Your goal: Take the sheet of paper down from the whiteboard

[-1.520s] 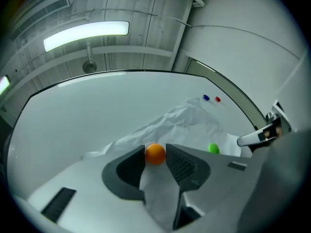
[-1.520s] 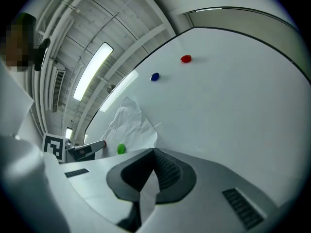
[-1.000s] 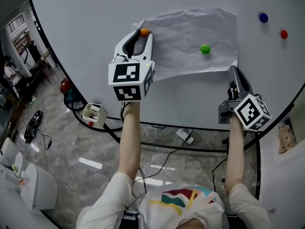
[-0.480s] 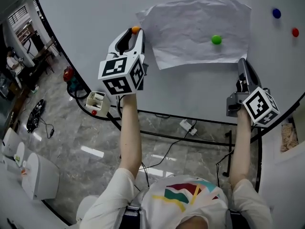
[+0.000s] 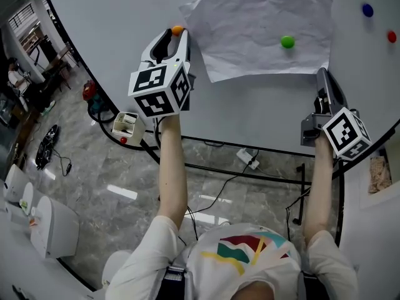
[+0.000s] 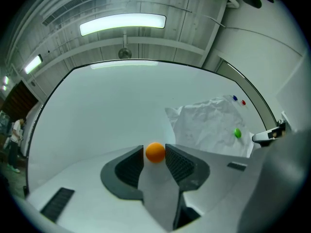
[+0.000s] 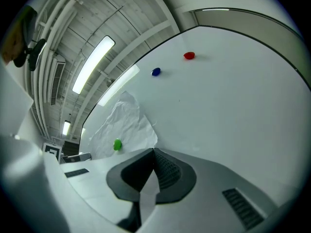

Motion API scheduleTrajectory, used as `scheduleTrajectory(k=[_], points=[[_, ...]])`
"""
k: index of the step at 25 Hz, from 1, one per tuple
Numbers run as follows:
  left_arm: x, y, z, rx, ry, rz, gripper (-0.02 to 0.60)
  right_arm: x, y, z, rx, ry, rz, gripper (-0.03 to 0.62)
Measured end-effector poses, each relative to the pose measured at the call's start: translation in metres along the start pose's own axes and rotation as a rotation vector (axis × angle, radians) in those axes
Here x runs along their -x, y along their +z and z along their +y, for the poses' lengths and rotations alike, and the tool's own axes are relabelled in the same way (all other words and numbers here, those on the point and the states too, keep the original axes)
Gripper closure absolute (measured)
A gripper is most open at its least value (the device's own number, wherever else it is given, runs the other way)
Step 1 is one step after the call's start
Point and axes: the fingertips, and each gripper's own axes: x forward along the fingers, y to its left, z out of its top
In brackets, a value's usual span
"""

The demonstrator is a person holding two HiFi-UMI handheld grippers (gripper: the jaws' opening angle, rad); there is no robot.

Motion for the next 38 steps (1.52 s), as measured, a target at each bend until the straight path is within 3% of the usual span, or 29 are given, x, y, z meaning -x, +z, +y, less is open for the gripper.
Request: scheduleTrajectory(k=[4,7,9,14,18,20,27,34,38], points=[[0.009,0.005,0.000,-0.002,0.035,-0.031,0.411,0.001,0.001,0.004,0.002,0.010,-0.005,0.580],[0.017,0.010,-0.005,0.032,0.016,-0.054,0.411,-0.001,0.003,0.007,0.010,0.016,-0.007,0.580],[0.024,0.015,-0.026,0.019,-0.032,-0.064,0.411,0.001,0.003,0.007,0.005,0.012,-0.006,0.580],[0.019,0.016,-0.119,-0.118,-0.173,-0.048,0.411,0.003,0.007,0.009,0.008,0.012,-0.023,0.580],[0.010,0.013,-0.191,-0.127,-0.306,-0.042,0.411,0.004,0.007,0.009,0.031,-0.008,-0.016,0.580],[0.000,0.012,-0.216,-0.149,-0.332,-0.034,0.411,0.005,0.008,0.009,0.028,-0.008,-0.012,0.580],[-0.016,0.014,-0.251,-0.190,-0.333,-0.028,0.411,0.008,0.015,0.006,0.042,0.001,0.002,0.580],[-0.020,0.010,-0.245,-0.263,-0.248,-0.025,0.411,0.010,0.016,0.006,0.043,0.013,-0.001,0.580],[-0.023,0.005,-0.245,-0.262,-0.266,-0.012,0.412,0.009,0.011,0.007,0.033,0.014,0.001,0.580]])
